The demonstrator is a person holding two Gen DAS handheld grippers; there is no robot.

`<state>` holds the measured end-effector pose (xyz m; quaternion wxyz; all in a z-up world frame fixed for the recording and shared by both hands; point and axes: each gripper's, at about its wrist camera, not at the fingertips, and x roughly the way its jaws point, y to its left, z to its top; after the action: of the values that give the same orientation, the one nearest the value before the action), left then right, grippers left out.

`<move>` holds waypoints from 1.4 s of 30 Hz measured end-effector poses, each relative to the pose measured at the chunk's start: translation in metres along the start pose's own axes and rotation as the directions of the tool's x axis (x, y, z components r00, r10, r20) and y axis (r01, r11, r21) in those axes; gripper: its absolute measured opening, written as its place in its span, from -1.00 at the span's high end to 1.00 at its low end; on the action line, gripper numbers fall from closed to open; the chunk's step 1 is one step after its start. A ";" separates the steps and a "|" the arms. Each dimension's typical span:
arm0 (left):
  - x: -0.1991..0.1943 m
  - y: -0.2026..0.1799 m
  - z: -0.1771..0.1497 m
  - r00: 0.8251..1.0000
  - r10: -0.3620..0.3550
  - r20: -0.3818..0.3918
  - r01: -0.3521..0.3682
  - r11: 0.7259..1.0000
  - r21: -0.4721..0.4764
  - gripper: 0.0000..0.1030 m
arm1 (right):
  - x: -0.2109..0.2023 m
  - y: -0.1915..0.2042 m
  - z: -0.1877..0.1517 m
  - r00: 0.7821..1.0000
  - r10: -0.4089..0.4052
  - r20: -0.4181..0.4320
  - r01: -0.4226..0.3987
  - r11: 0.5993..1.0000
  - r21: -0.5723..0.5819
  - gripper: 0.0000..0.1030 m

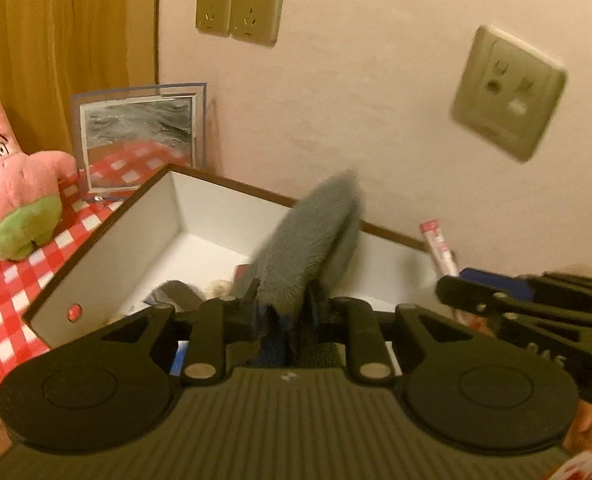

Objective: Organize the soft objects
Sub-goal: 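Carry the grey towel and the bandage strip up over the brown box, then lower both items into the box and open both tools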

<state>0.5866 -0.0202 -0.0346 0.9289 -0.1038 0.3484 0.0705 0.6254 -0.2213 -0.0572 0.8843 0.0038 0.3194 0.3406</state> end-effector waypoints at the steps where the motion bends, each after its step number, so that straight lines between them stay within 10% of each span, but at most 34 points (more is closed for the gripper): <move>1: 0.006 0.000 0.001 1.000 0.015 -0.008 -0.015 1.000 0.009 0.58 | 0.004 0.000 0.000 1.000 -0.001 -0.004 0.001 1.000 -0.003 0.59; 11: 0.028 0.003 0.000 0.994 0.095 -0.057 -0.095 0.995 -0.009 0.47 | 0.037 -0.004 0.006 1.000 -0.020 0.001 0.020 0.998 -0.058 0.58; 17: 0.030 0.007 -0.004 0.990 0.113 -0.079 -0.114 0.994 0.000 0.34 | 0.047 -0.012 0.002 0.998 -0.058 0.004 0.058 0.997 -0.046 -0.18; 36: 0.015 0.008 -0.014 0.988 0.132 -0.075 -0.130 0.991 0.033 0.15 | 0.019 -0.002 -0.006 0.999 -0.046 -0.009 0.046 0.999 -0.011 -0.28; 42: -0.015 0.008 -0.016 0.992 0.121 -0.028 -0.120 0.992 0.038 -0.20 | -0.012 0.007 -0.011 0.999 -0.042 0.005 0.042 0.999 0.008 -0.37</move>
<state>0.5641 -0.0167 -0.0379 0.9193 -0.0666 0.3694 0.1185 0.6077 -0.2258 -0.0577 0.8921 0.0017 0.3183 0.3207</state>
